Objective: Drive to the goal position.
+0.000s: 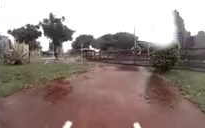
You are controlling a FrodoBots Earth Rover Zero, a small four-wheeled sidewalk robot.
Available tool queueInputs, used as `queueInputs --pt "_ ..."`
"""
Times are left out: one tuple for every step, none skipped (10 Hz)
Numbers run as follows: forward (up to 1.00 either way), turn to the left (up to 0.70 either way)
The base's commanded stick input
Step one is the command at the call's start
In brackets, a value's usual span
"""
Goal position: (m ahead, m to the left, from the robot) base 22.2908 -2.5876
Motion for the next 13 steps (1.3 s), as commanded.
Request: queueInputs --pt "0.50 0.00" --pt "0.50 0.00" --pt "0.50 0.00" --pt "0.50 0.00" --pt "0.50 0.00" --pt "0.50 0.00" --pt "0.50 0.00" --pt "0.50 0.00" --pt "0.50 0.00" --pt "0.50 0.00" --pt "0.50 0.00" --pt "0.50 0.02" --pt "0.50 0.04"
